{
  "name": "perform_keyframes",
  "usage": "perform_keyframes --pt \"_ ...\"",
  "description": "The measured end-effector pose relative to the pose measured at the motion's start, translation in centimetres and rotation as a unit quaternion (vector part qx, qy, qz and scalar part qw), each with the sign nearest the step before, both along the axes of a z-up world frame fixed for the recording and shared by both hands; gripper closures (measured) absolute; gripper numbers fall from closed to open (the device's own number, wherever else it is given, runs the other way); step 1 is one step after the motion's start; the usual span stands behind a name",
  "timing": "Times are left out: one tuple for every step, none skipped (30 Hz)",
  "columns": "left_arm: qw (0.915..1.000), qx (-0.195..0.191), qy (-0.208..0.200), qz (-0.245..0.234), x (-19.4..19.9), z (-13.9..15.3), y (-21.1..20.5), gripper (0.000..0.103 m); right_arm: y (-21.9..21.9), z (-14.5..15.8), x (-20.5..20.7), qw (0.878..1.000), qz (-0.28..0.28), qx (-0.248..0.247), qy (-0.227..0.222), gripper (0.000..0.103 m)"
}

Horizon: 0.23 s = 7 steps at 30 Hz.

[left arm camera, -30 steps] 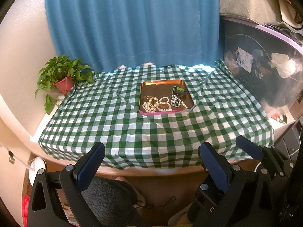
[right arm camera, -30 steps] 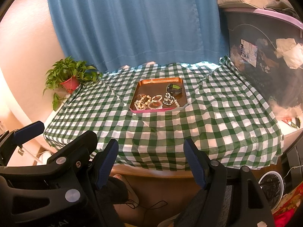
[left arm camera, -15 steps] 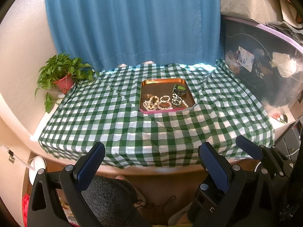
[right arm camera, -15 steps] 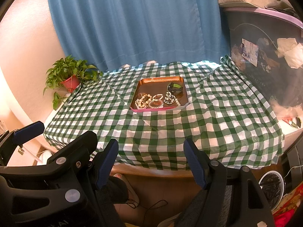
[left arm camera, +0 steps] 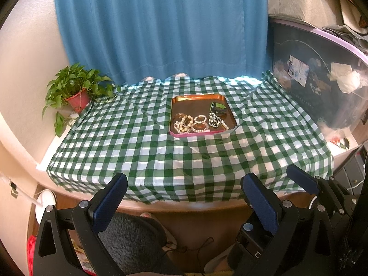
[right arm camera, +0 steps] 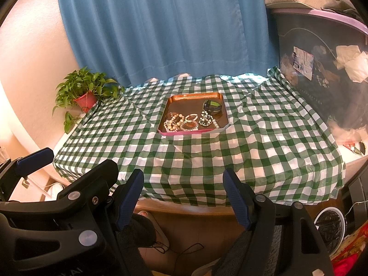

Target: Organize jewelry

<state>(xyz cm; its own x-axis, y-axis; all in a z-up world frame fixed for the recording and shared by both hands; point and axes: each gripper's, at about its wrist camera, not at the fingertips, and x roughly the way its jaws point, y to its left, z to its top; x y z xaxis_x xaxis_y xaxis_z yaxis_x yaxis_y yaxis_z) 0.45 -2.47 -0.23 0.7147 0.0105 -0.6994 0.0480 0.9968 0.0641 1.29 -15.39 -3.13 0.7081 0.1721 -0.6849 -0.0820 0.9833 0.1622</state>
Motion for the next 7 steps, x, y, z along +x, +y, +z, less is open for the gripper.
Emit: perform_keyframes --pt "1.0000 -0.001 0.001 0.000 0.29 0.06 -0.09 0.003 -0.02 0.03 0.08 1.000 0.000 0.000 0.000 0.034" --pt "1.0000 -0.001 0.001 0.000 0.11 0.00 -0.04 0.002 -0.02 -0.01 0.05 1.000 0.000 0.000 0.000 0.034" --pt "1.0000 -0.001 0.001 0.000 0.00 -0.03 -0.04 0.003 -0.01 -0.03 0.02 1.000 0.000 -0.001 0.000 0.034" --pt "1.0000 0.000 0.001 0.000 0.27 0.06 -0.14 0.002 -0.05 0.01 0.12 1.000 0.000 0.000 0.000 0.034" --pt "1.0000 0.000 0.001 0.000 0.06 0.01 -0.07 0.002 -0.06 -0.04 0.08 1.000 0.000 0.000 0.001 0.034" --pt "1.0000 0.000 0.001 0.000 0.01 -0.03 -0.03 0.003 -0.08 -0.03 0.05 1.000 0.001 0.000 0.000 0.034" --pt "1.0000 0.000 0.002 -0.001 0.33 0.05 -0.10 0.003 -0.08 0.04 0.16 1.000 0.001 0.000 0.000 0.034"
